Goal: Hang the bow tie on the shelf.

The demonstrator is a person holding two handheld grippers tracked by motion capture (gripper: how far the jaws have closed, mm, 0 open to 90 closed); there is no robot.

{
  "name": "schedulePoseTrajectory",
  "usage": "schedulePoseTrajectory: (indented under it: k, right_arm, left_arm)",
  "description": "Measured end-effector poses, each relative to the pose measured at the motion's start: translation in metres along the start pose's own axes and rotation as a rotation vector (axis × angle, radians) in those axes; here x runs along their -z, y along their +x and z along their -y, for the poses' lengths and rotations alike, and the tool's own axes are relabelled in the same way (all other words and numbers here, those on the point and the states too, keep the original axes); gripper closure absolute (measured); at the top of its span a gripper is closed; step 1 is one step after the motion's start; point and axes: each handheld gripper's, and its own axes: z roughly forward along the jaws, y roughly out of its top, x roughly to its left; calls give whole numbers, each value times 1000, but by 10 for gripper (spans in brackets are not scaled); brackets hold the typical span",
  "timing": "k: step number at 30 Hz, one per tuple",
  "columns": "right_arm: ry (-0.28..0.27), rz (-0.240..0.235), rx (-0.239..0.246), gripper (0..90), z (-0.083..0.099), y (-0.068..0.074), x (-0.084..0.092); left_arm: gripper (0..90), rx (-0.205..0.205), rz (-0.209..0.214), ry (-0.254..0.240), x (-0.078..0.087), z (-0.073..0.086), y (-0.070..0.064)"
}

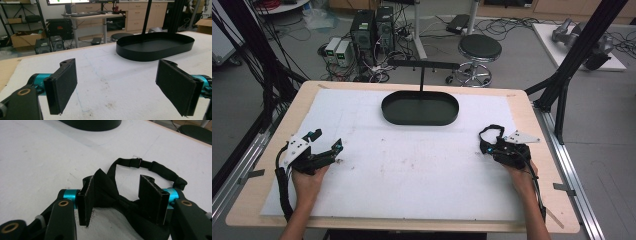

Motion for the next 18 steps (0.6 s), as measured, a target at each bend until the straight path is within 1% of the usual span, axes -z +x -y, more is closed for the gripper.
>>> schedulePoseTrajectory:
  k: [2,3,4,7,8,10,11,13,14,15,16,18]
  right_arm:
    - [18,-6,-1,476,0,0,-3]
    - [18,-6,-1,476,0,0,-3]
    - [27,-2,12,481,-1,-1,-5]
    - [41,-7,18,486,-2,-2,-8]
    - [52,-12,20,511,-2,-2,-10]
    - [51,-15,24,520,-3,-2,-10]
    - [58,-22,23,548,-2,-3,-10]
    - [65,-28,23,555,-3,-3,-11]
    - [82,-45,16,561,-4,-5,-13]
    - [82,-45,16,561,-4,-5,-13]
    - [83,-57,15,573,-4,-7,-15]
    - [81,-57,15,579,-4,-7,-15]
  left_arm:
    - [177,1,1,0,0,0,0]
    - [177,1,2,0,0,0,0]
    - [179,-1,3,1,0,0,0]
    - [179,0,3,1,0,0,0]
    - [179,1,3,0,0,0,0]
    - [179,-1,2,1,0,0,0]
    - [179,-1,2,2,0,0,0]
    - [179,-2,3,2,0,0,0]
    - [179,-2,2,2,0,0,0]
    - [179,-2,1,2,0,0,0]
    - [179,-2,1,1,0,0,0]
    - [179,-1,0,0,0,0,0]
